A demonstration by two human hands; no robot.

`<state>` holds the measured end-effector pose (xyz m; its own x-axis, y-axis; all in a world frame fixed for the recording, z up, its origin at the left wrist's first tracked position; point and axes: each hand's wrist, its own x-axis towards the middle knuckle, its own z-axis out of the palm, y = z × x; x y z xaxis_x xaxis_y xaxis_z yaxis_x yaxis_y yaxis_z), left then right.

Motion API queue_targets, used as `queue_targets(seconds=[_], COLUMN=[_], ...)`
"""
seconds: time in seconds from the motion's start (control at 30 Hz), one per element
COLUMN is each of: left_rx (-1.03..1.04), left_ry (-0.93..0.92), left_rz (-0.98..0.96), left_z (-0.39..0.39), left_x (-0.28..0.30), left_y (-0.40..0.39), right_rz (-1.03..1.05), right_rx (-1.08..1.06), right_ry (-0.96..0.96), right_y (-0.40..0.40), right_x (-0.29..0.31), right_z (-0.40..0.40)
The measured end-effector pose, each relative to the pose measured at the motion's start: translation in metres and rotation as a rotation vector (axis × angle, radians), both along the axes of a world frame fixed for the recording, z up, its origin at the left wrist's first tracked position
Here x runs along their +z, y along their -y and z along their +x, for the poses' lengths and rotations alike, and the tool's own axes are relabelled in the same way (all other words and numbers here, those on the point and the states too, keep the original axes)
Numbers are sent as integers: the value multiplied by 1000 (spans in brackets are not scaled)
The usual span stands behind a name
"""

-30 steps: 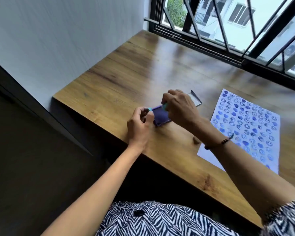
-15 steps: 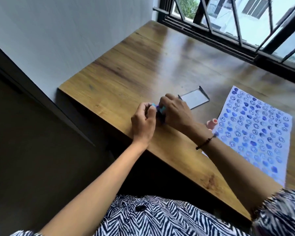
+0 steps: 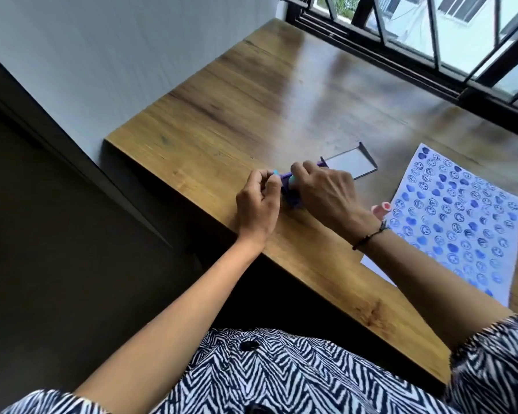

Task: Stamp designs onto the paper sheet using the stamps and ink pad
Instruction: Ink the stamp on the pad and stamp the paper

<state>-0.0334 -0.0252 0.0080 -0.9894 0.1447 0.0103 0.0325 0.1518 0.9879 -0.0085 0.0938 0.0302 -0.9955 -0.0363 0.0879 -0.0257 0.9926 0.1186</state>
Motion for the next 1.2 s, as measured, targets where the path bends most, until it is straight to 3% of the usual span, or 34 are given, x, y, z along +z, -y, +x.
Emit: queue_targets(seconds=[0.4,0.77,0.9,1.2], left_rx=[-17,0,-6,-1], left_ry=[-36,-47,-61,-55], left_rz=[10,-16,-16,-2], left_z=[-4,-4,-4,-2], left_x=[-5,-5,-5,-4], left_y=[0,0,-1,-2], right_rz=[-51,-92,-119,-203], right_rx=[-148,-234,-276,-276], right_ry=[-102,-9,-95,-51], right_y=[-6,-11,-20,-15], right_x=[1,-2,1,-2], right_z=[-2,3,0,6])
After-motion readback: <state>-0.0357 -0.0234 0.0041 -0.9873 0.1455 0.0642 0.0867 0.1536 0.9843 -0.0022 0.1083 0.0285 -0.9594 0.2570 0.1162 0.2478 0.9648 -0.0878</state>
